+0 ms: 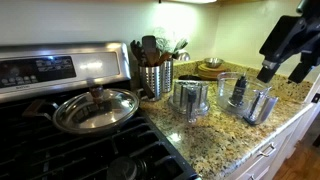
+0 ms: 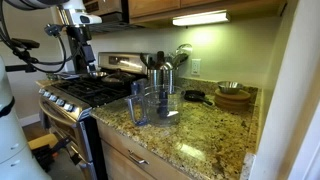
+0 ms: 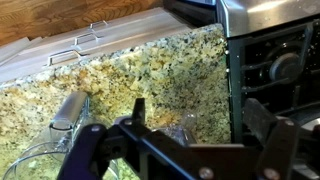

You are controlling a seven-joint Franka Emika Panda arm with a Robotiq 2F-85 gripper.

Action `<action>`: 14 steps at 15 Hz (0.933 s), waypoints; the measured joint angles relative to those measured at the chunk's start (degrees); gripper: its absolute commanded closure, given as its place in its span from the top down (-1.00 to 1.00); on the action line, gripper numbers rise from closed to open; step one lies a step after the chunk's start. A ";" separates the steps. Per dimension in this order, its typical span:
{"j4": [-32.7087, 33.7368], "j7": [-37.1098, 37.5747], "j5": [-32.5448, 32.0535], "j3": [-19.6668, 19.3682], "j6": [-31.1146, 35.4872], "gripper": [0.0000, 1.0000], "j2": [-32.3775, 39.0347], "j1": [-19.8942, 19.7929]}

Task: Remove the black object out of the jar

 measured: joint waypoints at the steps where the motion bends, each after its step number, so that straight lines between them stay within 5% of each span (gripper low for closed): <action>1: -0.28 0.00 0.00 0.01 -0.06 1.00 0.09 -0.01; 14: 1.73 -2.13 -2.23 -2.31 -2.61 1.00 1.82 -0.89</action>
